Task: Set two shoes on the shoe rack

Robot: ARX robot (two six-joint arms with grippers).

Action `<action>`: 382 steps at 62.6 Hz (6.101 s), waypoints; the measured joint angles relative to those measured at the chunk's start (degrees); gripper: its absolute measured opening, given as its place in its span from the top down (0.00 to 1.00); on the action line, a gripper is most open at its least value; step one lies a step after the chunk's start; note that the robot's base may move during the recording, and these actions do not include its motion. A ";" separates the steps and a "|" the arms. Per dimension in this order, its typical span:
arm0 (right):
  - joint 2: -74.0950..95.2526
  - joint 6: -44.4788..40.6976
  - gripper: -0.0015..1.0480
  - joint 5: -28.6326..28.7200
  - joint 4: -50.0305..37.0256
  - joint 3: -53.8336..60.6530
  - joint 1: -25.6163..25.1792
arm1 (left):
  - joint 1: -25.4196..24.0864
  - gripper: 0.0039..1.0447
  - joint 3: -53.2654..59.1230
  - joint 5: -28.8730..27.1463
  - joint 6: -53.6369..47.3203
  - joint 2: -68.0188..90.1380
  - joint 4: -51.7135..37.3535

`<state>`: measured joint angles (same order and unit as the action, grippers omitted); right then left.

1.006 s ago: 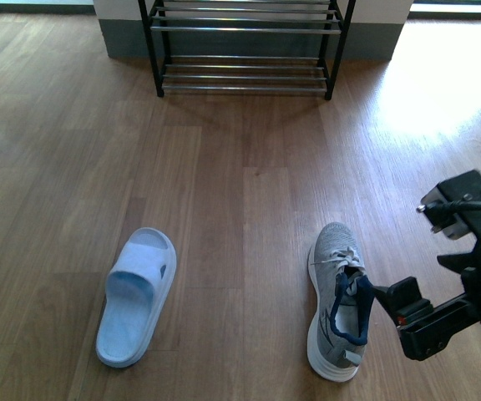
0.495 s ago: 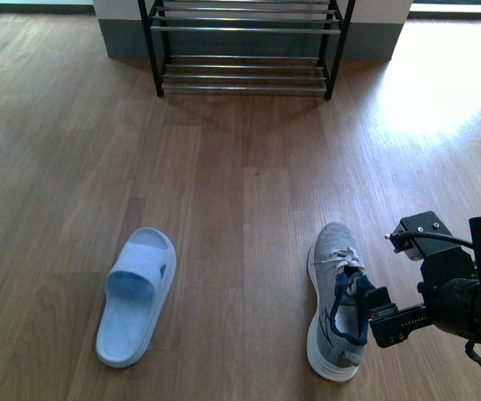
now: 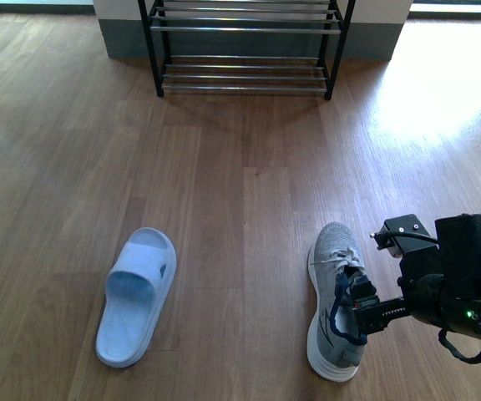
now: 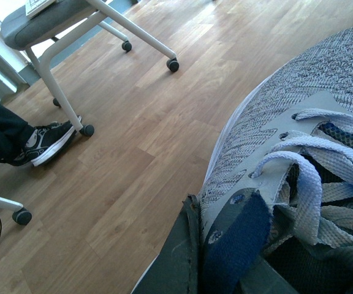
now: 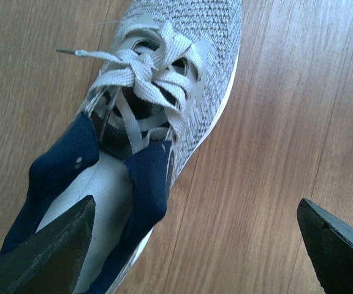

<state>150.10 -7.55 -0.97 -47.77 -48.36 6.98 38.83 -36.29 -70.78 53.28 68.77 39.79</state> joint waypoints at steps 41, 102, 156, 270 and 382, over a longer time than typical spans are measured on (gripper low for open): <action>8.22 2.08 0.17 -2.86 3.87 -11.28 -2.78 | 0.00 0.99 0.00 0.00 0.00 0.00 0.00; 2.99 16.06 0.99 -0.72 4.57 -4.74 0.85 | 0.00 0.99 0.00 0.00 0.00 0.00 0.00; -108.69 -4.31 0.99 17.16 33.68 32.26 -3.76 | 0.00 0.99 0.00 0.00 0.00 0.00 0.00; -111.14 -4.28 0.99 17.05 34.05 32.92 -3.98 | 0.33 0.99 -0.02 -0.15 0.02 -0.11 0.20; -111.10 -4.26 0.99 18.47 34.05 33.00 -3.67 | -0.09 0.99 -0.02 -0.50 0.00 -0.11 0.24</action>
<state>39.00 -11.81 17.50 -13.72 -15.35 3.31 38.74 -36.32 -71.29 53.28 68.66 40.03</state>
